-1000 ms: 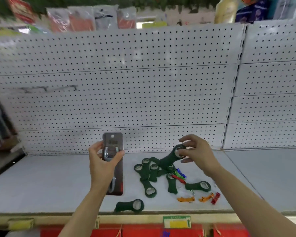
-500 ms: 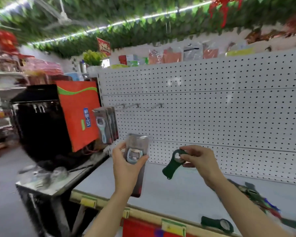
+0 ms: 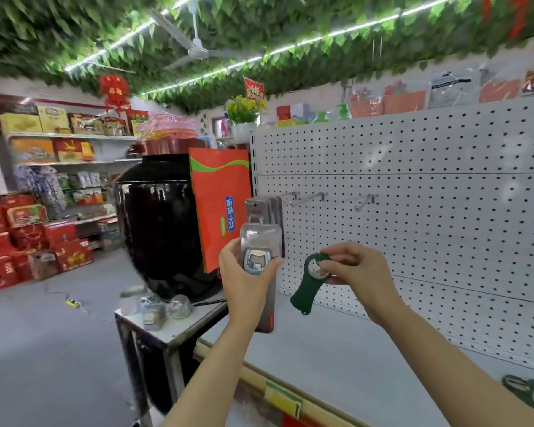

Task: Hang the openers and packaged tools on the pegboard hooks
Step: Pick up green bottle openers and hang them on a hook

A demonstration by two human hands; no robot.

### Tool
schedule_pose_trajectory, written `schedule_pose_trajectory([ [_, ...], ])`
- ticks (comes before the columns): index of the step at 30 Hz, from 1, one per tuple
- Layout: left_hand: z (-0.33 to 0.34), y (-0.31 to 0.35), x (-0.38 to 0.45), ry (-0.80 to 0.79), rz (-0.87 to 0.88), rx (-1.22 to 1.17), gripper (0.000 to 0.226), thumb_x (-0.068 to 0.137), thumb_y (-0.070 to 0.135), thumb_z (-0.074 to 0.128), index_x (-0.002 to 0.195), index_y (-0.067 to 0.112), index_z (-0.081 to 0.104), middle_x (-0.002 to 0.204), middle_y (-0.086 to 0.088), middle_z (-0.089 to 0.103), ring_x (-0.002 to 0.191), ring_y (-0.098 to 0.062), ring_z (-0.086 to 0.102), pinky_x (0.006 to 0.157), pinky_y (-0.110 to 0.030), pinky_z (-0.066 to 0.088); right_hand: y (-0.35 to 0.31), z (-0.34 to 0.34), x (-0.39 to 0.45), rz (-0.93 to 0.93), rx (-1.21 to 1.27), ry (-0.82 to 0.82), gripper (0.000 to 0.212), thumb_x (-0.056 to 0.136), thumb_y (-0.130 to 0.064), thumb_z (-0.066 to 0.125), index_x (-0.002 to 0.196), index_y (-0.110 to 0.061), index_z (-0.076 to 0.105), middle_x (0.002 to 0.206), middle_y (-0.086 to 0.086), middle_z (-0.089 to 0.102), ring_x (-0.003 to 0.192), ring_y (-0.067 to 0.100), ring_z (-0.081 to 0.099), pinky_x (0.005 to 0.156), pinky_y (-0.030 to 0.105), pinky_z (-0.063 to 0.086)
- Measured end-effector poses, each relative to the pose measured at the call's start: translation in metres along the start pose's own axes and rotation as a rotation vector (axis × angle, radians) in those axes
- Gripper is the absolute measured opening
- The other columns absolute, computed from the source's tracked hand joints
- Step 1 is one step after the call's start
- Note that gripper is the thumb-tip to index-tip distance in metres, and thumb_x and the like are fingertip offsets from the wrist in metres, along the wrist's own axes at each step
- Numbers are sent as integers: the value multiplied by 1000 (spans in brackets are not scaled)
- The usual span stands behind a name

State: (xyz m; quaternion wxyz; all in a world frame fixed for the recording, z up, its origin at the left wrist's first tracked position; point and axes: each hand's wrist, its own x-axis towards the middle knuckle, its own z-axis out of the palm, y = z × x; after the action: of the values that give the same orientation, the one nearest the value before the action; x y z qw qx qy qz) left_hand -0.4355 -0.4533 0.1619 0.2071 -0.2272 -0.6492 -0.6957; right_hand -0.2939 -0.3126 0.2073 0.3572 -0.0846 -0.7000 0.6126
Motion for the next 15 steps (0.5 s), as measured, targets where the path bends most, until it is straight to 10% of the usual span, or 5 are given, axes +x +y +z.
schedule_pose_trajectory([
  [15,-6,-57,123,-72,88,39,82,57,44,88,126,34,43,120,11,52,114,-17,57,93,-42,55,-2,107,66,-113,-39,93,17,77,1,75,90,-10,74,73,6,75,75,27,72,67,38,62],
])
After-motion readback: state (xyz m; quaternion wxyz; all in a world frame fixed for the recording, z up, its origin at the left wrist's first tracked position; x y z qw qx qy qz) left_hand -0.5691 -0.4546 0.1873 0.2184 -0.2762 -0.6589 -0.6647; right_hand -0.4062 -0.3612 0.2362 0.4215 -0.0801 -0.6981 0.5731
